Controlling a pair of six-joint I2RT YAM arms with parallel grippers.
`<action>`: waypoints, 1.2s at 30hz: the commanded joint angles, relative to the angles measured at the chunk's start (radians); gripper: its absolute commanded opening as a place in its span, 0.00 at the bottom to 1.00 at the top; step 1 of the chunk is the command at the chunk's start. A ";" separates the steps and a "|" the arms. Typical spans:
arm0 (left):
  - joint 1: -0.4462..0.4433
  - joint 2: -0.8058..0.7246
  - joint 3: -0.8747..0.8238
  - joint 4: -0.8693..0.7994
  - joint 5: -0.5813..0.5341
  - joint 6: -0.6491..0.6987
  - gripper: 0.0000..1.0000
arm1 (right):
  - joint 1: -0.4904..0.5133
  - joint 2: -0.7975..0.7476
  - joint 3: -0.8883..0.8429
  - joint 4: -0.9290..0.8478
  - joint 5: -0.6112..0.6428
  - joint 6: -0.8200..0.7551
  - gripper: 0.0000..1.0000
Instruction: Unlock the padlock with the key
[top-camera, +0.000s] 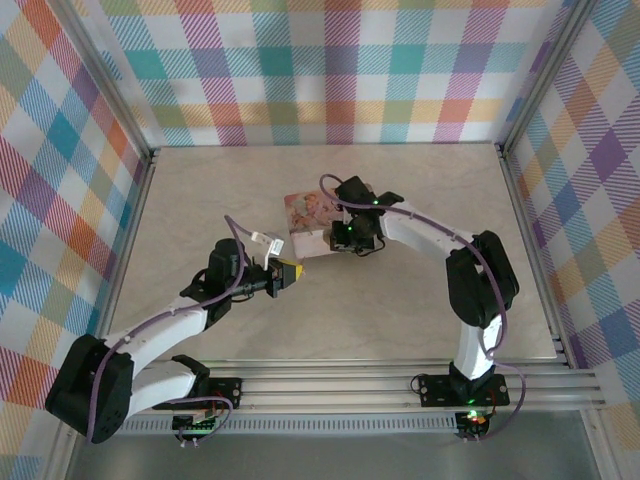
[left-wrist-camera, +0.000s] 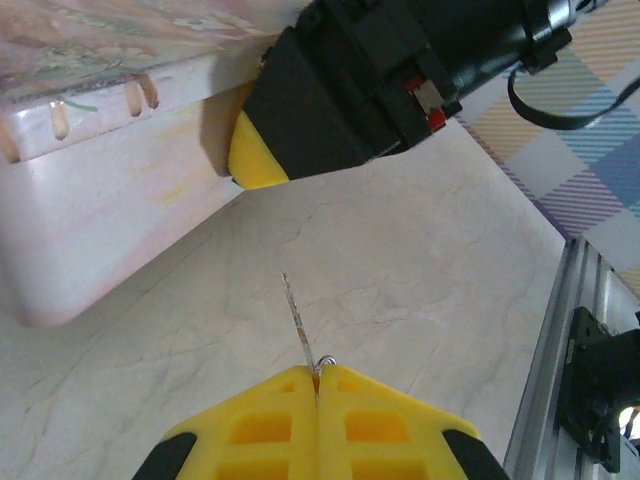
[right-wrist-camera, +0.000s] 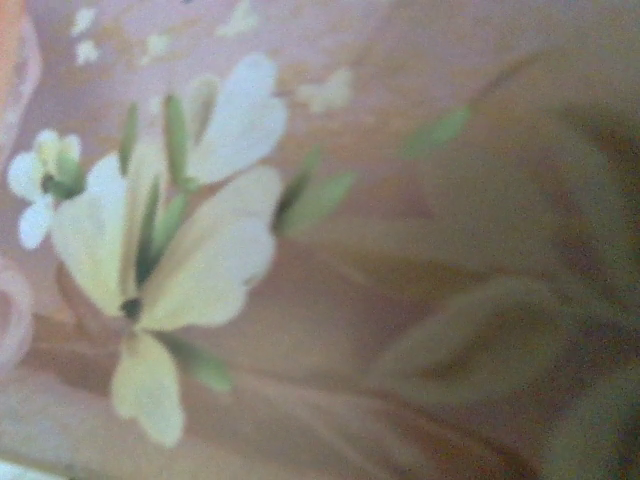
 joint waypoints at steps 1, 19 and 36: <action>-0.013 0.062 0.028 0.095 0.075 0.071 0.00 | -0.024 -0.073 0.013 0.009 -0.112 0.097 0.00; -0.099 0.267 0.069 0.287 0.032 0.205 0.00 | -0.120 -0.109 0.023 -0.024 -0.391 0.042 0.00; -0.101 0.420 0.196 0.325 0.121 0.284 0.00 | -0.163 -0.110 0.034 -0.032 -0.520 0.058 0.00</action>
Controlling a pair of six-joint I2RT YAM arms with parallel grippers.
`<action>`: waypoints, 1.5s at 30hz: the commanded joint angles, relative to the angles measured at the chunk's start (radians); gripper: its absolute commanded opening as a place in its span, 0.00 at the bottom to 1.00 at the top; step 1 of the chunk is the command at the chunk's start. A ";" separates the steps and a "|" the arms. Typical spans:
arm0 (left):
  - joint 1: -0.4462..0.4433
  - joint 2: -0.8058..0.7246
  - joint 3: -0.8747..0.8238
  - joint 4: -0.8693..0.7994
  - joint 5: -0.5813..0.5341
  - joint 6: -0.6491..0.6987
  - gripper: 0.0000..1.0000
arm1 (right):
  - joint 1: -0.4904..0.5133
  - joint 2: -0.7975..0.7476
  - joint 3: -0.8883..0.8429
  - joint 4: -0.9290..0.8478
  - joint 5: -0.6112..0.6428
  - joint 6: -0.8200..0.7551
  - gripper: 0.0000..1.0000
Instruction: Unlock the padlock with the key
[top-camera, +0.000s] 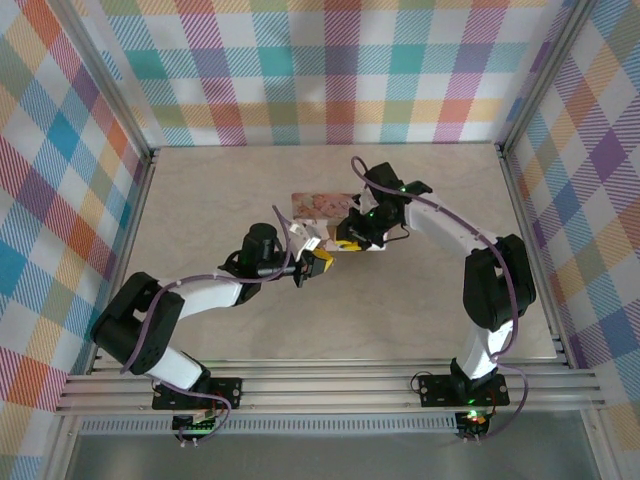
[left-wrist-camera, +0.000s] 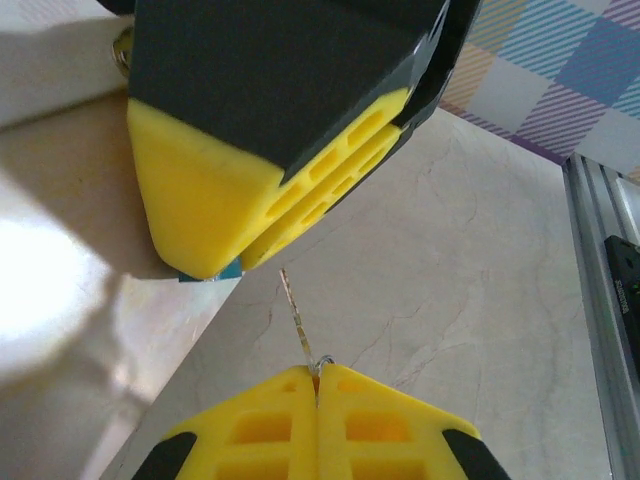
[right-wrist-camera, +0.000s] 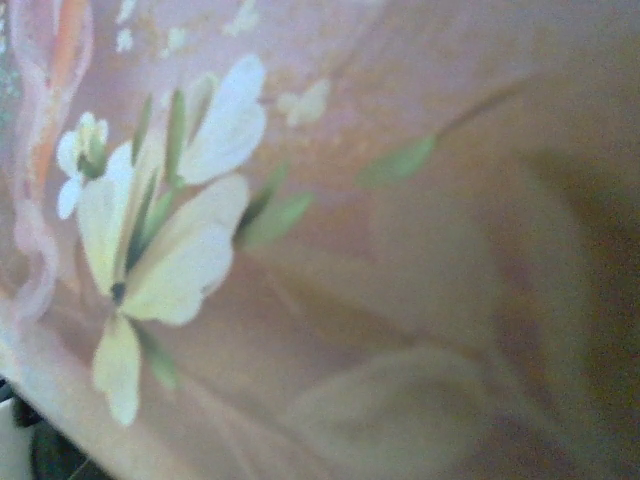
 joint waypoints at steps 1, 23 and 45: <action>-0.006 0.034 0.010 0.095 0.037 0.000 0.00 | -0.015 -0.045 0.039 0.024 -0.094 -0.006 0.00; 0.034 0.105 -0.010 0.216 0.012 -0.039 0.00 | -0.039 -0.059 0.017 0.019 -0.129 -0.024 0.00; 0.043 0.130 0.020 0.249 0.049 -0.067 0.00 | -0.039 -0.063 -0.001 0.030 -0.148 -0.019 0.00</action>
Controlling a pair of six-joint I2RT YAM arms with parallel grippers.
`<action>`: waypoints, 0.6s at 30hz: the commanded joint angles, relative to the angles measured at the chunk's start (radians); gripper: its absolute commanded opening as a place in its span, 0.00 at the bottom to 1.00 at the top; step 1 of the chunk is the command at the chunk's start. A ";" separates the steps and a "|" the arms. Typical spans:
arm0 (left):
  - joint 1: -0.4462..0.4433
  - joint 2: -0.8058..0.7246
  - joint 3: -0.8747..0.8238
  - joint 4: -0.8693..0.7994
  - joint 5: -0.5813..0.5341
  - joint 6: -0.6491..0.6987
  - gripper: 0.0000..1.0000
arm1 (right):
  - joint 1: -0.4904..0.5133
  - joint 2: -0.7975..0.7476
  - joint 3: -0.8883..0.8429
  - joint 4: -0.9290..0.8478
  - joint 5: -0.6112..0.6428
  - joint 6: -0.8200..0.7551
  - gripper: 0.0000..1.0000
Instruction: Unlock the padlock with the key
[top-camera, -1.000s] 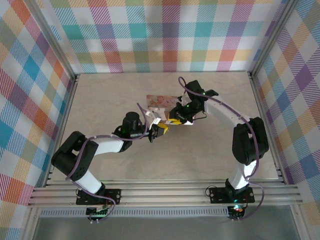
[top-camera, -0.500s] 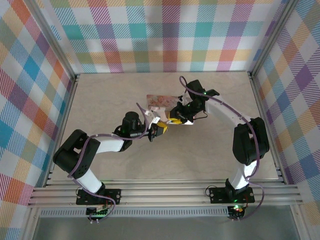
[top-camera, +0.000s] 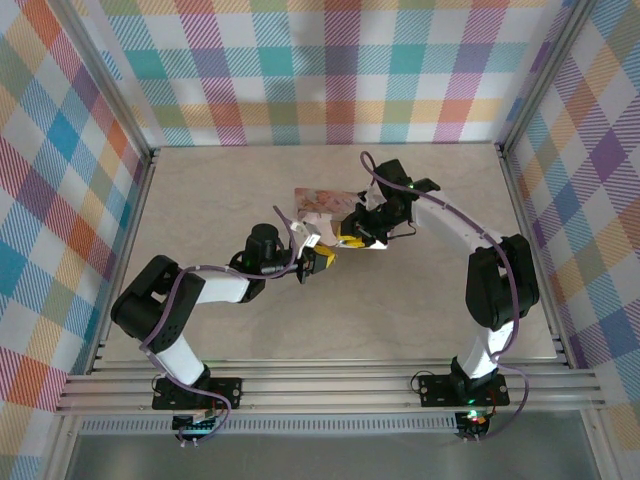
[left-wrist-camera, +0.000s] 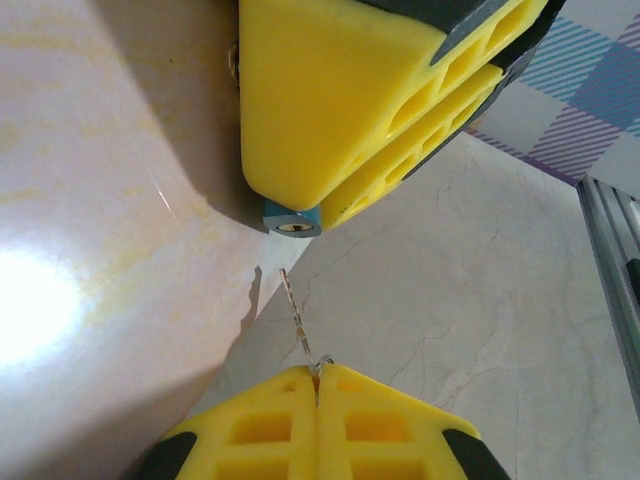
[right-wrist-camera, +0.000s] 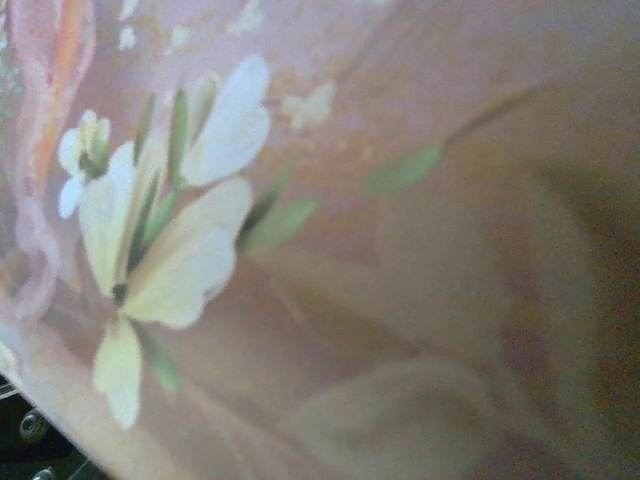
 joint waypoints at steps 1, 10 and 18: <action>0.008 -0.005 0.019 0.048 0.028 -0.009 0.00 | -0.005 -0.058 0.000 0.032 -0.068 -0.015 0.00; 0.006 -0.028 0.022 0.043 0.032 -0.010 0.00 | -0.005 -0.059 -0.009 0.032 -0.069 -0.016 0.00; -0.003 -0.041 0.031 0.034 0.031 -0.012 0.00 | -0.005 -0.061 -0.026 0.046 -0.073 -0.011 0.00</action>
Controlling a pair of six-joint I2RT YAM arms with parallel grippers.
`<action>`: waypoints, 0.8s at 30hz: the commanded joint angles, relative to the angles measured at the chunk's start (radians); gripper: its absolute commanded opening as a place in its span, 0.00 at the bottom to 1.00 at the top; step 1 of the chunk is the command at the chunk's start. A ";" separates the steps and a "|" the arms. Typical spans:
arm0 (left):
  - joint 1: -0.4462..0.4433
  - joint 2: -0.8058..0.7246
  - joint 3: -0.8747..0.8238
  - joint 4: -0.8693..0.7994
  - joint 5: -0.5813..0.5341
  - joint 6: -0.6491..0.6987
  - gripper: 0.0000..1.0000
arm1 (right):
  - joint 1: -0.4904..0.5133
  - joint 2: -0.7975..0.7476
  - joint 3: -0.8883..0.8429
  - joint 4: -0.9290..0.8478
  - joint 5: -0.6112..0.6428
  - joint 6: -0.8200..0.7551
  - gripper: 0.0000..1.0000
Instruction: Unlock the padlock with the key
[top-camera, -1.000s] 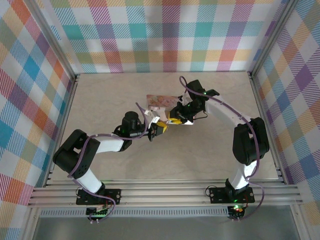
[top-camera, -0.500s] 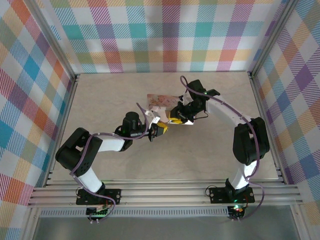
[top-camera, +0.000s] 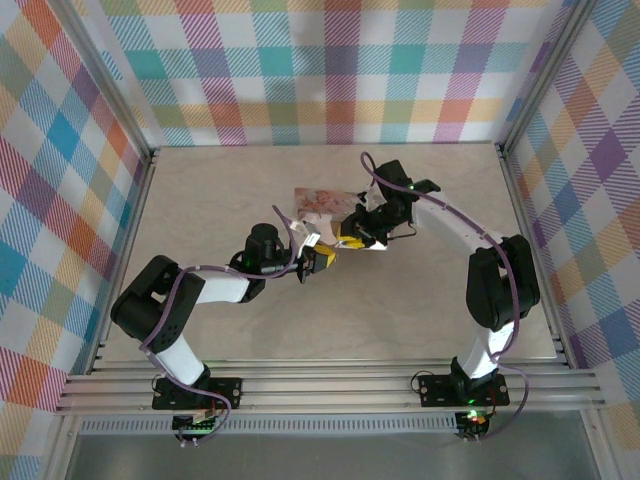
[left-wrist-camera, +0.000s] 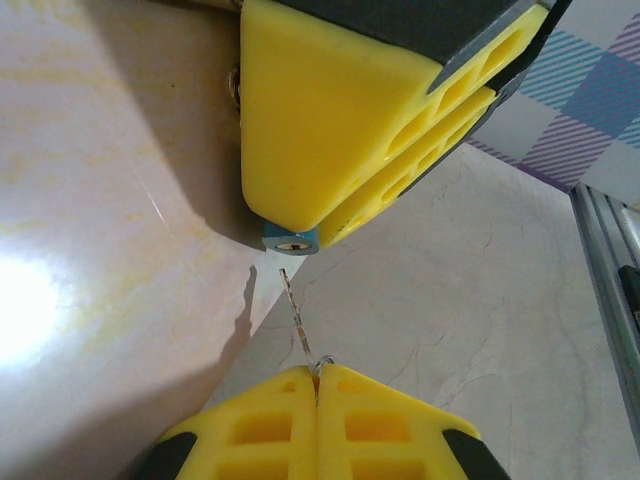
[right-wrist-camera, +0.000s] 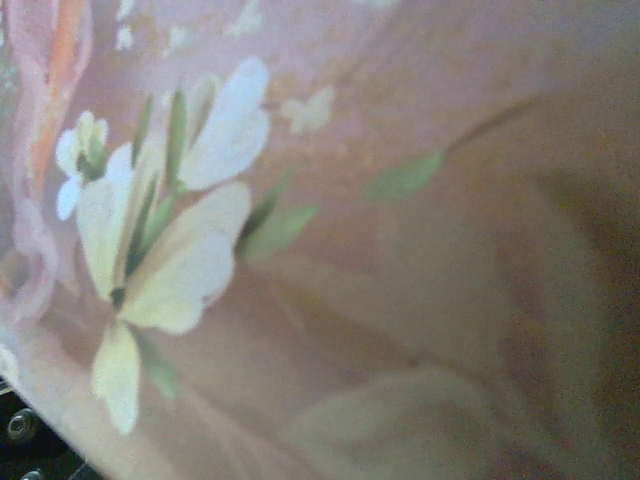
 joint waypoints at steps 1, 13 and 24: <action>-0.002 -0.040 0.030 0.028 0.027 0.002 0.00 | -0.005 -0.054 -0.012 0.036 -0.065 -0.010 0.00; -0.008 -0.046 0.048 0.021 0.026 0.002 0.00 | -0.005 -0.055 -0.016 0.035 -0.066 -0.015 0.00; -0.011 -0.046 0.060 0.019 0.019 0.011 0.00 | -0.005 -0.053 -0.019 0.014 -0.073 -0.031 0.00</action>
